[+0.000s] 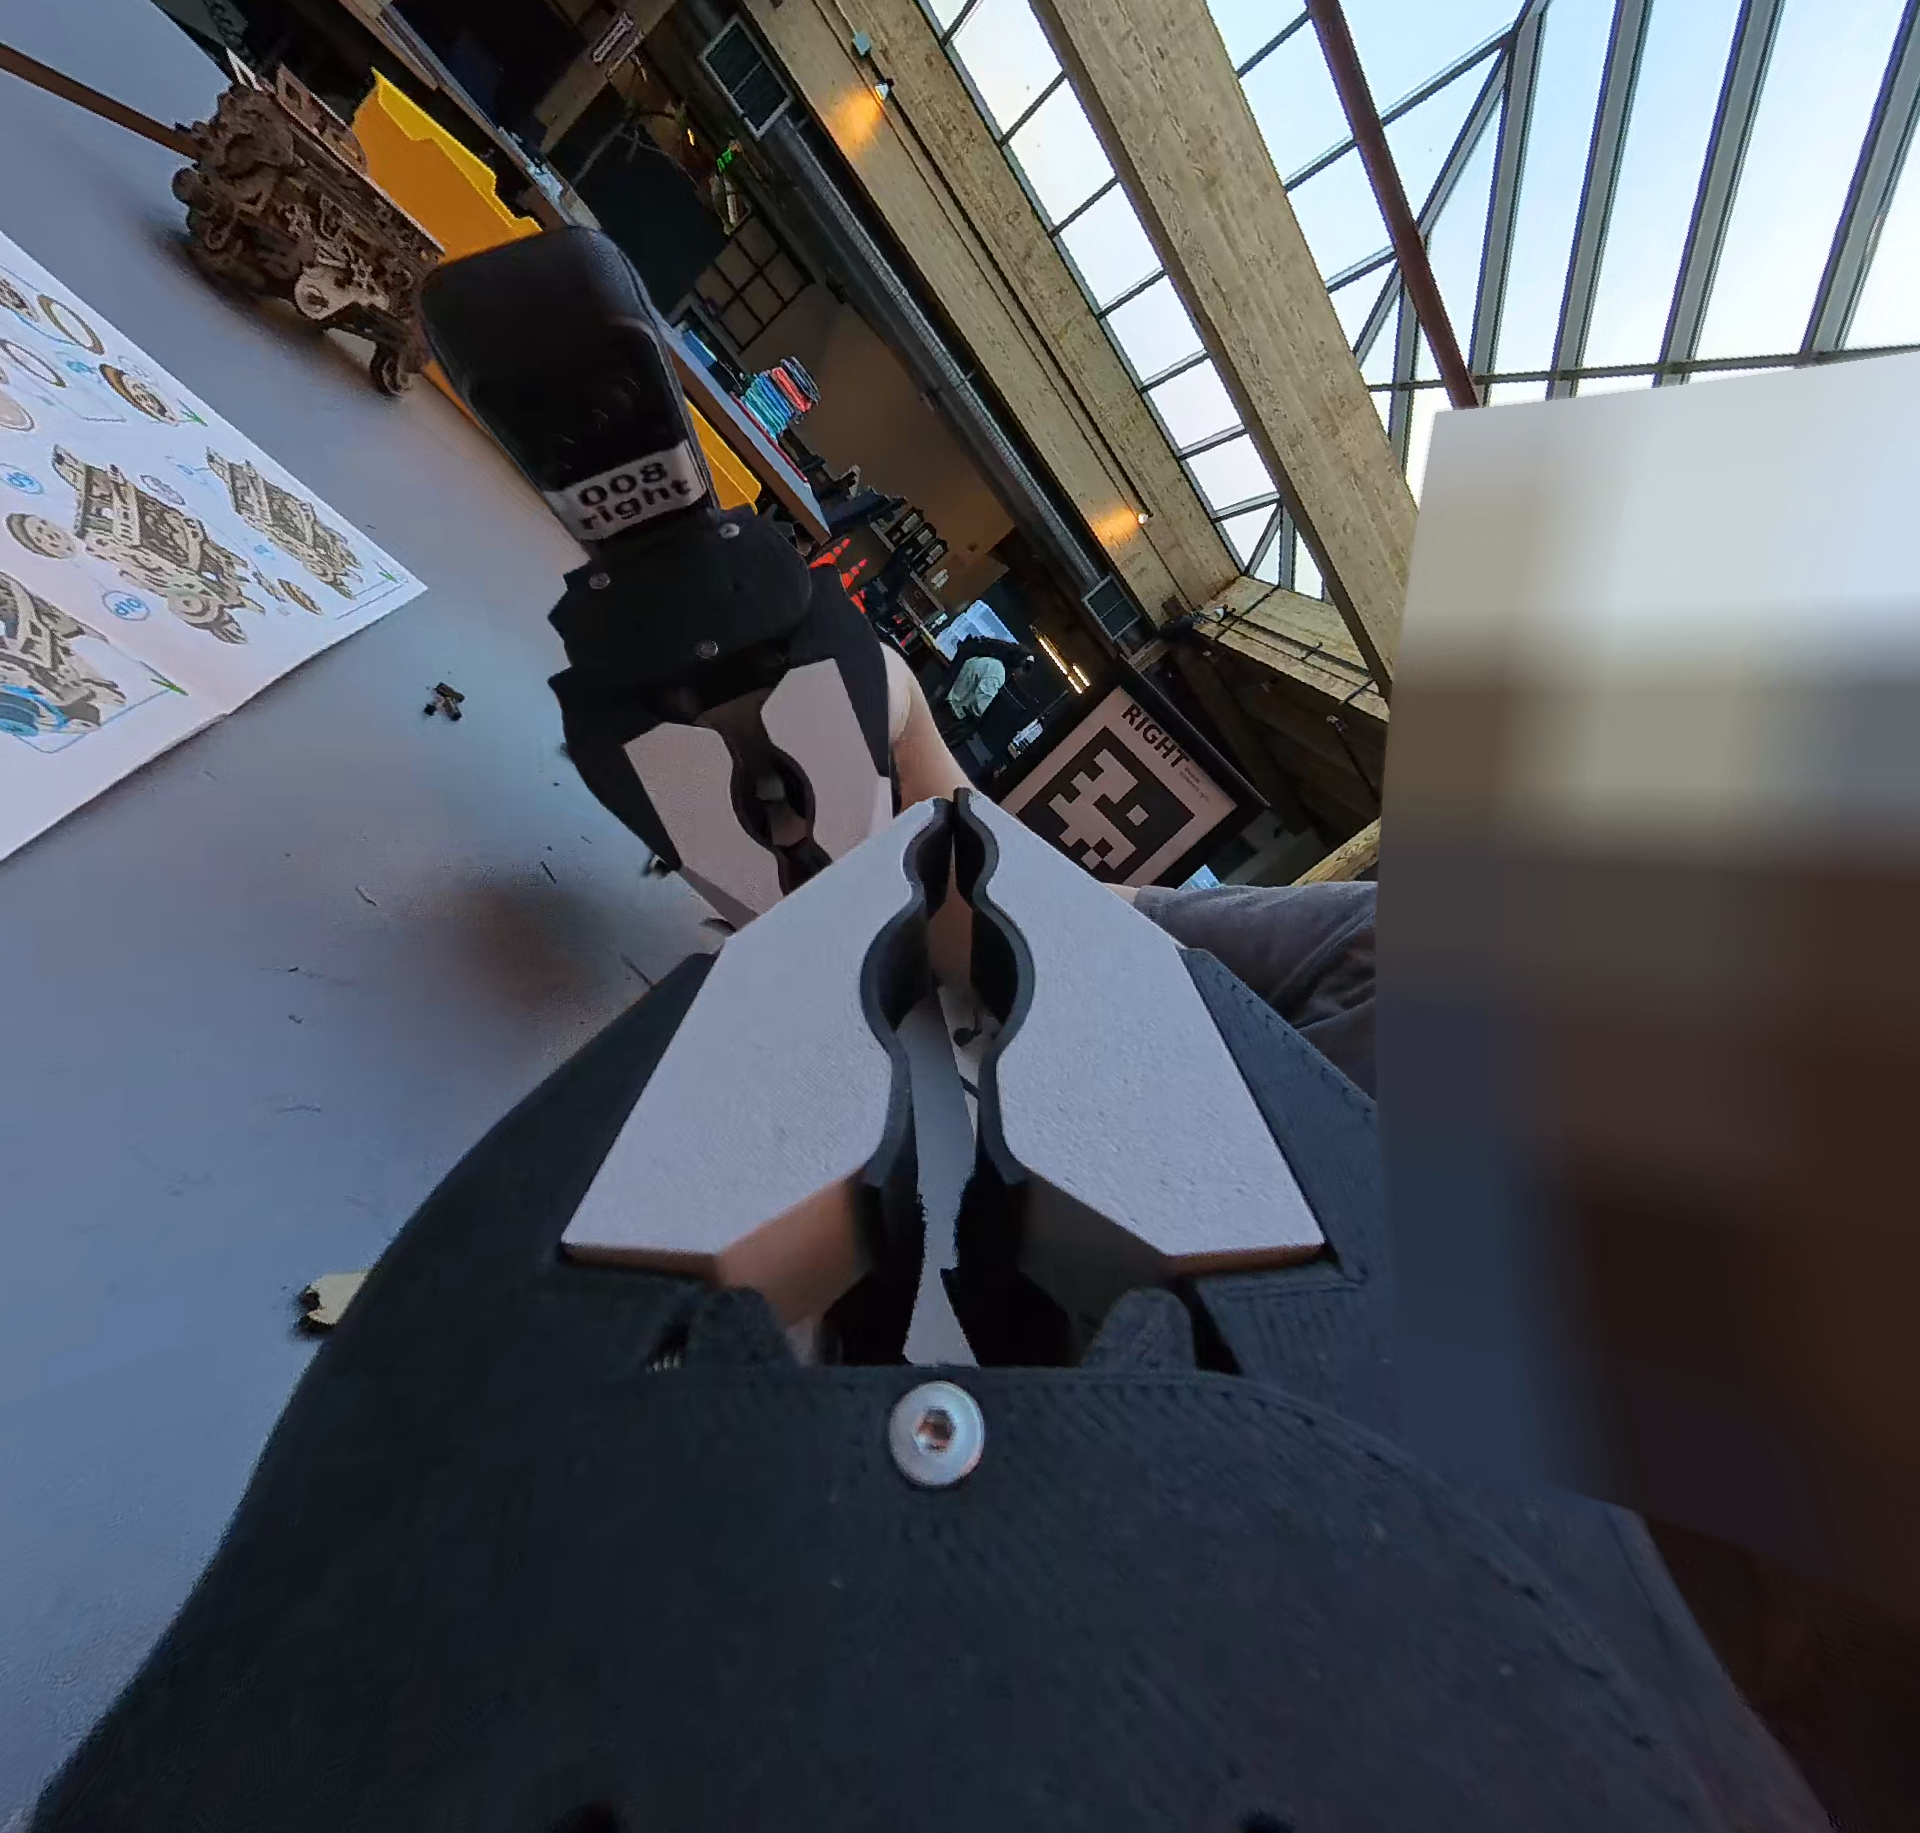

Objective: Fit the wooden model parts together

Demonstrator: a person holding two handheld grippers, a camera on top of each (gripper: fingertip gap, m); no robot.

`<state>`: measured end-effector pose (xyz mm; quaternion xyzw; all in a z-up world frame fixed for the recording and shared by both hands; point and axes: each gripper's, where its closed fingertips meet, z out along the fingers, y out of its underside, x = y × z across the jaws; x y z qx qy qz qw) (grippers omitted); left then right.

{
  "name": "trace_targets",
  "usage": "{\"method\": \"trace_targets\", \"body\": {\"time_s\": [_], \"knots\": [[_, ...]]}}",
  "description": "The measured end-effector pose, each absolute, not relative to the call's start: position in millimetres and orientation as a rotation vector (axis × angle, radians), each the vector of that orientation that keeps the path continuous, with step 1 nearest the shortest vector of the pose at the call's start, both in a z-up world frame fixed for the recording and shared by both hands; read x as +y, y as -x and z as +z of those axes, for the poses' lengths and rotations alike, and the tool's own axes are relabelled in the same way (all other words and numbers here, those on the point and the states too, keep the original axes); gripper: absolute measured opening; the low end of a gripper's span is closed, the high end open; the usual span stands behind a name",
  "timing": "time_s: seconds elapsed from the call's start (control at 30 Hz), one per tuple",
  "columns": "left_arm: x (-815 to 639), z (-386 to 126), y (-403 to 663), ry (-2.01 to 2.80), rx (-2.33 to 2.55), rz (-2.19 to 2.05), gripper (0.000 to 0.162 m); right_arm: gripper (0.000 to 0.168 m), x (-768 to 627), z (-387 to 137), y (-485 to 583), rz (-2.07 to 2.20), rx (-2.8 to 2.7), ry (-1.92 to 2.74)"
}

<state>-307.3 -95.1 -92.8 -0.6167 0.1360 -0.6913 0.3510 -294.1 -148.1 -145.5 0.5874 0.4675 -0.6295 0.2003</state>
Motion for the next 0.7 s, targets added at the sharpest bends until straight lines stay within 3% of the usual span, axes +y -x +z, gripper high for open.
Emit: {"method": "trace_targets", "body": {"time_s": [0.07,0.13,0.2,0.23,0.27,0.3,0.37,0.43,0.57,0.7], "knots": [[-95,-93,307,1.601,0.361,-1.777,0.000,0.000,-135,-205,290,-1.471,1.266,-1.868],[-96,-93,306,1.600,0.361,-1.784,0.000,0.000,-131,-205,287,-1.468,1.262,-1.890],[-97,-92,305,1.598,0.369,-1.780,0.000,0.000,-139,-140,292,-1.811,1.237,-1.624],[-98,-92,305,1.598,0.376,-1.777,0.000,0.000,-134,-155,291,-1.738,1.268,-1.701],[-98,-92,304,1.601,0.381,-1.775,0.000,0.000,-119,-212,283,-1.420,1.347,-1.963],[-98,-93,303,1.604,0.383,-1.774,0.000,0.000,-121,-210,288,-1.492,1.144,-1.899],[-98,-95,302,1.618,0.382,-1.772,0.000,0.000,-126,-198,285,-1.525,1.255,-1.858],[-98,-93,303,1.607,0.383,-1.776,0.000,0.000,-138,-137,293,-1.825,1.239,-1.633],[-98,-92,304,1.598,0.389,-1.763,0.000,0.000,-147,-206,285,-1.492,1.150,-1.786],[-98,-89,306,1.588,0.384,-1.762,0.000,0.000,-150,-155,291,-1.732,1.283,-1.672]]}}
